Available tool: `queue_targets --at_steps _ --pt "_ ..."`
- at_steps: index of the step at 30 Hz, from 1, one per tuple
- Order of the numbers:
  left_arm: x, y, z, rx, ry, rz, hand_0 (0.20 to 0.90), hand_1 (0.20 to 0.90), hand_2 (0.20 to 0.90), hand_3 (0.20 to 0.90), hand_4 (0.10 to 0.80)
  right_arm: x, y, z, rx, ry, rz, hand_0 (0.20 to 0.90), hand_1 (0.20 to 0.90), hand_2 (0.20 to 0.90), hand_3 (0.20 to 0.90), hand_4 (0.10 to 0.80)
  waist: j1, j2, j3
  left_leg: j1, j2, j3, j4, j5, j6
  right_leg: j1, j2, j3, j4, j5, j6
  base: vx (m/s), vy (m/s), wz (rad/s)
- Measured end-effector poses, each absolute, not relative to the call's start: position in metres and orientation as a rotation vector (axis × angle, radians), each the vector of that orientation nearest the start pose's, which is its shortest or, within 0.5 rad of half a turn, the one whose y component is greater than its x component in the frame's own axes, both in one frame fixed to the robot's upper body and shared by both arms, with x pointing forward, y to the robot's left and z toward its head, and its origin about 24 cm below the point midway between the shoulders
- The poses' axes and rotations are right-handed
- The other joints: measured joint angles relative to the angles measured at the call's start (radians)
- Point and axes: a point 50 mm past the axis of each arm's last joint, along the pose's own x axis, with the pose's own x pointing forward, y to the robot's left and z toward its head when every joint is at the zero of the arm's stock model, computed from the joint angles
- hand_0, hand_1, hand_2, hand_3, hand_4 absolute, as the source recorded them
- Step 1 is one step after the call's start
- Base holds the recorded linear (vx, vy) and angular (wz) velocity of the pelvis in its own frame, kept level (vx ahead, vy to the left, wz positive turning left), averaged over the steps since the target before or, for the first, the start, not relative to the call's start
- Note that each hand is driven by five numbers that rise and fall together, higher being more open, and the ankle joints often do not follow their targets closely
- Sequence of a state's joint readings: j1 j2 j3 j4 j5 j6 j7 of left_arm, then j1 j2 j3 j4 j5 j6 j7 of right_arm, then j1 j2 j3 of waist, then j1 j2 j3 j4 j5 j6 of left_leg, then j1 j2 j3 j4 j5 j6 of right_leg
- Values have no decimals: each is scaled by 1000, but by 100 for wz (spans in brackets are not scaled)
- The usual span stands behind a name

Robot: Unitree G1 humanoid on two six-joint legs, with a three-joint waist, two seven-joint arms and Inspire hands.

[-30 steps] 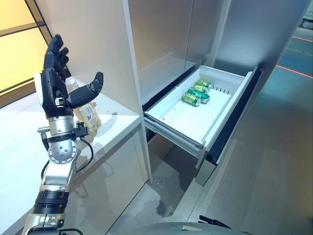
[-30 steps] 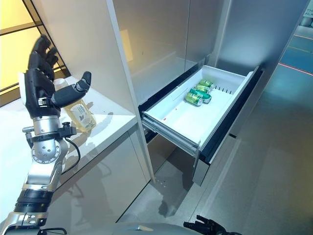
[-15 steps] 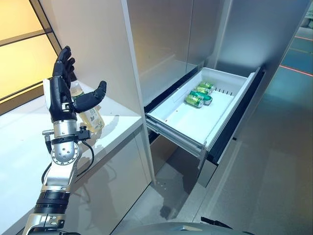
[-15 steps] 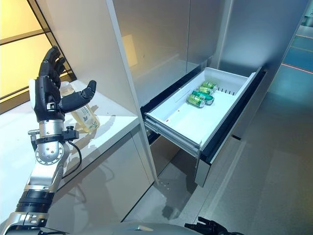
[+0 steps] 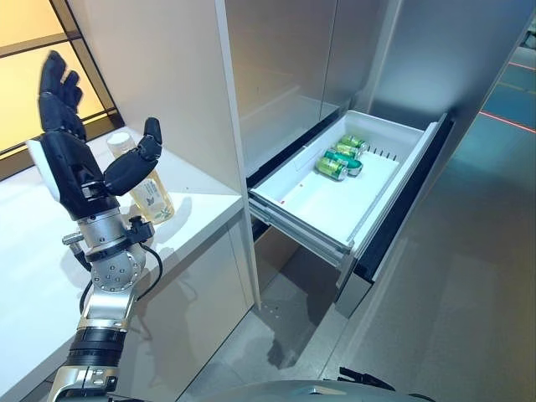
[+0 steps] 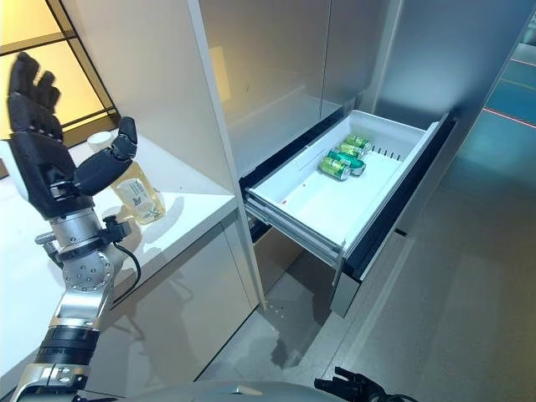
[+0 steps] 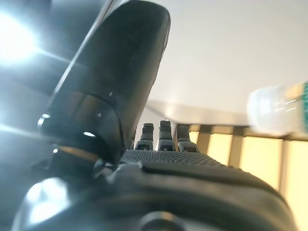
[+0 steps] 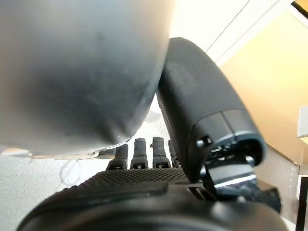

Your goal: Put drinks into fridge and close the fridge

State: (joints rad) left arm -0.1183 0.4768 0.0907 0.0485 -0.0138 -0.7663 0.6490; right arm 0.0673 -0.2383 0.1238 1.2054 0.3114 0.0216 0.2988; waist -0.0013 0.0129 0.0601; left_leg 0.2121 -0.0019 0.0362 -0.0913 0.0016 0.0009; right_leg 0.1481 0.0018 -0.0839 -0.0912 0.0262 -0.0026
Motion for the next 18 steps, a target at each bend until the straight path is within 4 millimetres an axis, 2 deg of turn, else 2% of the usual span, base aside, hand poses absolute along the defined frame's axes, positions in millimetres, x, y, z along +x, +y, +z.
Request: queue_targets --at_steps 5,10,15,18 --pt "232 255 159 175 -969 557 900 900 900 900 800 65 -219 -166 184 1259 18 900 900 900 900 800 1 -1 0 1 1 0 -2 0 0 1 0 0 0 0 0 0 0 0" --pt "237 261 156 182 -890 572 900 900 900 900 800 66 -219 -166 169 1261 30 900 900 900 900 800 3 -3 1 0 0 -1 -1 0 0 1 0 -1 0 0 0 0 0 0" --pt "242 266 146 202 -764 560 900 900 900 900 800 68 -219 -165 167 1258 33 900 900 900 900 800 6 -2 1 0 0 -4 1 0 0 4 0 -4 0 0 0 0 0 0" --pt "245 271 130 235 -651 537 900 900 900 900 800 70 -219 -165 165 1256 36 900 900 900 900 800 11 -1 2 1 0 -9 2 0 0 6 0 -6 0 0 0 0 4 1"
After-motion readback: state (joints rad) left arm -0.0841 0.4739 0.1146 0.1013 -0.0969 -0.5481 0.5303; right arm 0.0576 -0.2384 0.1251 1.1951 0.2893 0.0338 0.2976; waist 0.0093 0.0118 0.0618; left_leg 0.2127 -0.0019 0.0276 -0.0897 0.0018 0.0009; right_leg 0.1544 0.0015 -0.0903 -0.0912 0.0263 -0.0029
